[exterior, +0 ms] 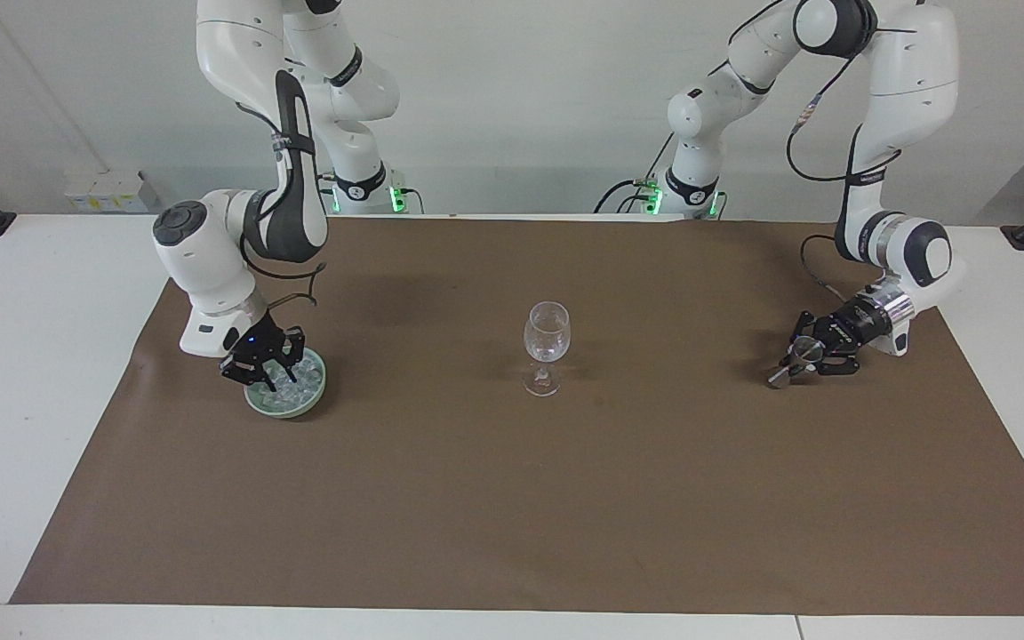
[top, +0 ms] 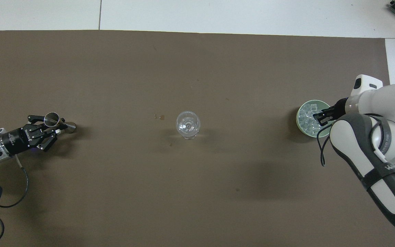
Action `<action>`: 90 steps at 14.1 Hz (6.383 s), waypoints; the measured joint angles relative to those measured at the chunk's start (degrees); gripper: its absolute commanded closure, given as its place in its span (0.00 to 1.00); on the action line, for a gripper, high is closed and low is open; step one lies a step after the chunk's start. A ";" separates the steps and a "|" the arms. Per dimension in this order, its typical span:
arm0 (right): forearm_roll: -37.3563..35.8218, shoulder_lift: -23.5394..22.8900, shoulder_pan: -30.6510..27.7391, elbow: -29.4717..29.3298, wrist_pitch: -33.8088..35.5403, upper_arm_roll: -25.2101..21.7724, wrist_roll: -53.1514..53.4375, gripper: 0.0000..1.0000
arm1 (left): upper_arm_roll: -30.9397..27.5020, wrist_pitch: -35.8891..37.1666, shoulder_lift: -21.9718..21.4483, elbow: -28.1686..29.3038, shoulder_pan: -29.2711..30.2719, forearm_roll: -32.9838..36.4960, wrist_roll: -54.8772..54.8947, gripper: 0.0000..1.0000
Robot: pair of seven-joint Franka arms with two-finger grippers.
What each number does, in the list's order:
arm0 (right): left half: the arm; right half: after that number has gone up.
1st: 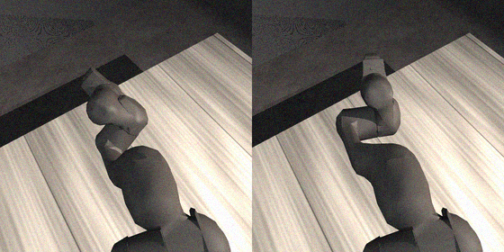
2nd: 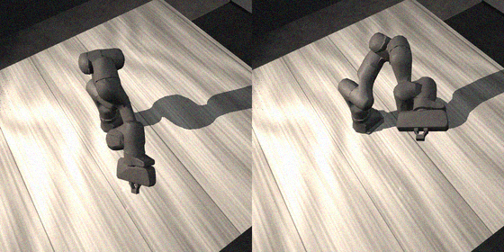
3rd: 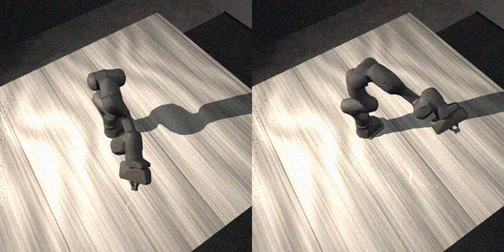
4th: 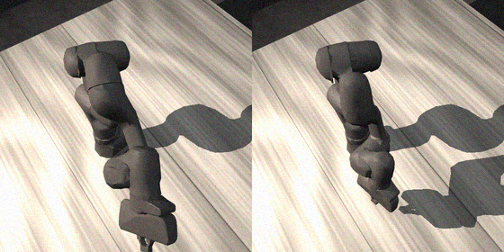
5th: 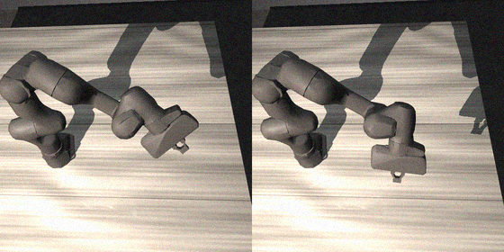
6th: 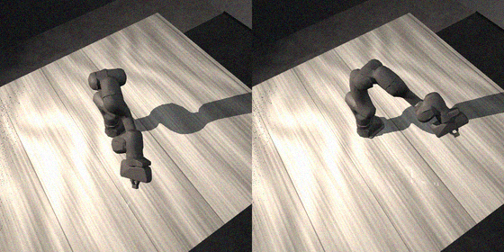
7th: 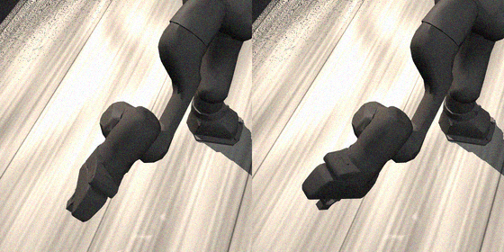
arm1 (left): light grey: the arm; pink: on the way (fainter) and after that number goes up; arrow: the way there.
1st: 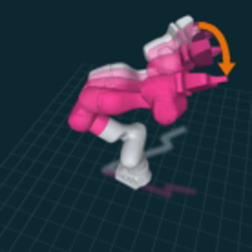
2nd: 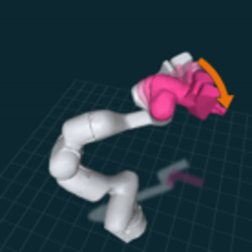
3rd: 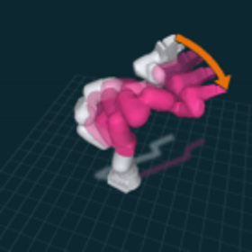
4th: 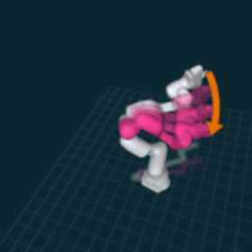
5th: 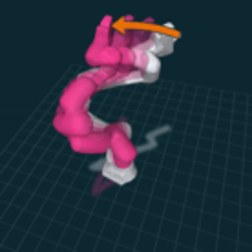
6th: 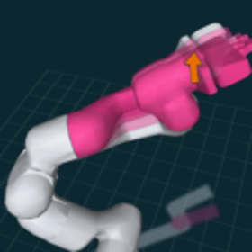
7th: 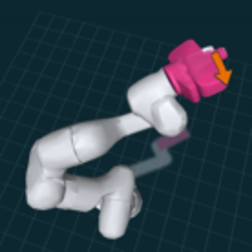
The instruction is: Pour wine and add ice with both arms
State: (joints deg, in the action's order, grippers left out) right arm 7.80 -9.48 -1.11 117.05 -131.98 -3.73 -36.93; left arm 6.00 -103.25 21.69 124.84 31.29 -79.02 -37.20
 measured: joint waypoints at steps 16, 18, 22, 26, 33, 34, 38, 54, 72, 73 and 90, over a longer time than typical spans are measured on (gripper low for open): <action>0.01 4.36 3.99 -18.87 19.34 9.89 47.00 1.00 | -0.23 -0.01 0.15 0.06 0.35 -0.54 0.13 0.89; 0.01 4.35 5.17 -20.15 19.16 12.66 54.13 1.00 | -0.23 -0.01 0.24 0.07 0.53 -0.69 0.13 0.86; 0.01 3.97 8.18 -20.45 15.00 16.97 65.64 1.00 | -0.23 -0.01 0.26 0.10 0.55 -0.75 0.13 0.79; 0.01 2.49 11.72 -20.45 9.04 18.30 74.03 1.00 | -0.22 -0.01 0.27 0.11 0.55 -0.76 0.14 0.77; 0.01 -1.28 14.69 -20.40 4.50 20.55 79.59 1.00 | -0.21 -0.01 0.27 0.12 0.55 -0.79 0.14 0.56; 0.01 -1.42 14.78 -20.39 4.50 20.83 79.66 1.00 | -0.21 -0.01 0.27 0.12 0.55 -0.80 0.14 0.47; -0.52 -2.49 15.30 -19.54 3.30 22.76 81.03 1.00 | -0.21 -0.01 0.27 0.12 0.56 -0.83 0.14 0.00; -1.02 -3.81 15.91 -17.60 0.93 24.37 81.86 0.56 | -0.21 2.84 -1.35 0.05 0.62 -0.86 -0.08 0.00; -12.49 0.81 13.14 -20.95 5.43 18.51 79.54 0.00 | 0.51 2.42 -21.81 -2.91 -2.20 6.68 -18.66 0.00; -12.54 1.74 11.93 -21.00 6.98 17.99 78.11 0.00 | 0.74 1.88 -22.60 -4.31 -2.98 8.85 -18.64 0.00; -10.65 10.86 5.95 -22.90 29.72 2.47 52.40 0.00 | 1.66 -1.87 -22.61 -24.68 -13.40 45.98 0.75 0.00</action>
State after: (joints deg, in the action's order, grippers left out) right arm -2.85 1.38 4.84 94.15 -102.26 -1.27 15.47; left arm 7.66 -105.12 -0.92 100.16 17.88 -33.04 -36.45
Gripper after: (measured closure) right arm 0.000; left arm 0.000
